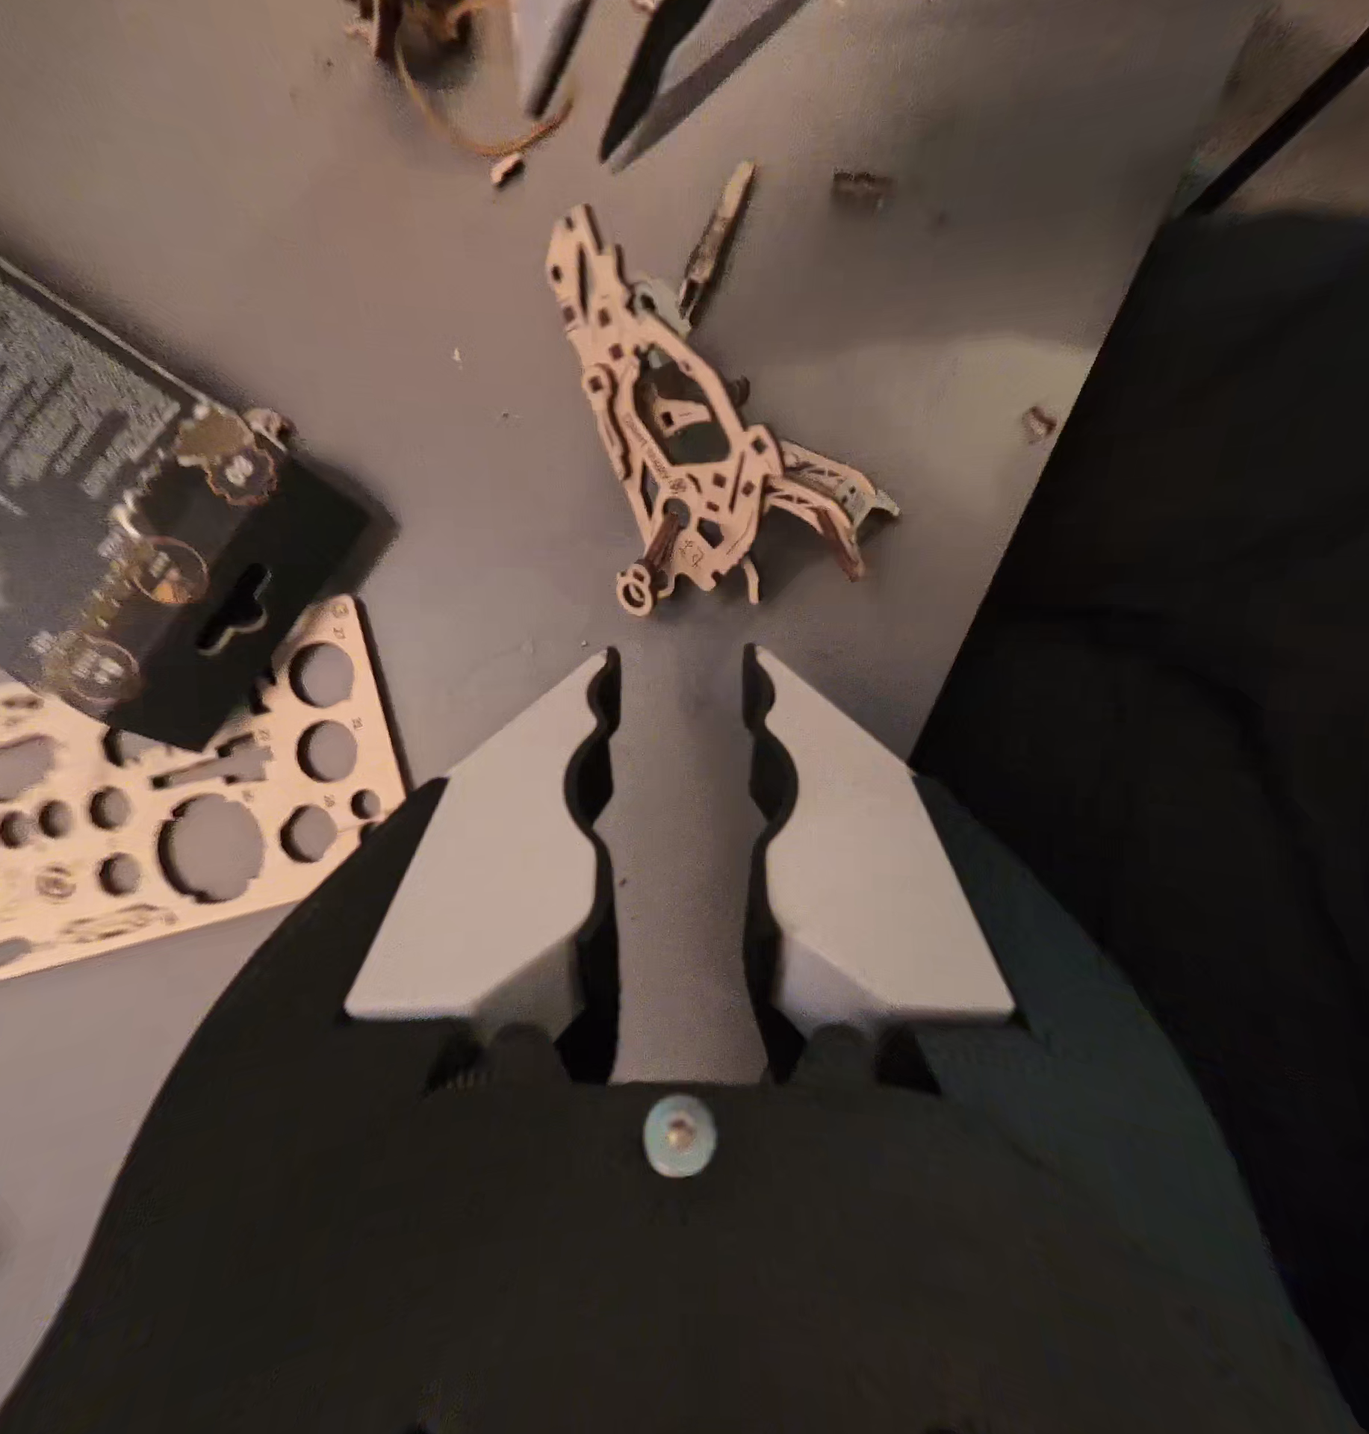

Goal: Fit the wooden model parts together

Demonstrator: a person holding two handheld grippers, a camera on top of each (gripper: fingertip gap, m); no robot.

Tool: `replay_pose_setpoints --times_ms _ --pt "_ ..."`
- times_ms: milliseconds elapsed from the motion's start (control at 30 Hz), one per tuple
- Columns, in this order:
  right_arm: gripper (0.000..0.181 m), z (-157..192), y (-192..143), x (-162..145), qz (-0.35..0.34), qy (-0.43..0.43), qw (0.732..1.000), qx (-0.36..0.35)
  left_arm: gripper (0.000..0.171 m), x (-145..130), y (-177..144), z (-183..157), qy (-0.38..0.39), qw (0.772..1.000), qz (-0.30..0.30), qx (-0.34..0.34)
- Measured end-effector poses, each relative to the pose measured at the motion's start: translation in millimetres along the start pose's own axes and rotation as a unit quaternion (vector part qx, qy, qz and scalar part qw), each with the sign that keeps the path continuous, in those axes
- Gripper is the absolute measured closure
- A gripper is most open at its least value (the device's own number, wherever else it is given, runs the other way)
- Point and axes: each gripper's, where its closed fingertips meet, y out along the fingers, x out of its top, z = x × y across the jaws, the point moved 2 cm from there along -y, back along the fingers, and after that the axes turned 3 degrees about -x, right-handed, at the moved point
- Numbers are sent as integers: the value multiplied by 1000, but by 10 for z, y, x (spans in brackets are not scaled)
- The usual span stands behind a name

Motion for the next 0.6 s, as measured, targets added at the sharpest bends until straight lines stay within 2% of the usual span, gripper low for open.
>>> replay_pose_setpoints --times_ms 167,367,600 --pt "163 41 66 81 -9 -97 995 -7 138 22 97 -6 51 997 10 55" --pt "163 80 131 33 11 -179 984 -19 138 -42 242 48 60 997 12 50" --pt "177 90 197 10 22 -215 976 -4 139 -9 322 69 49 999 -6 21"
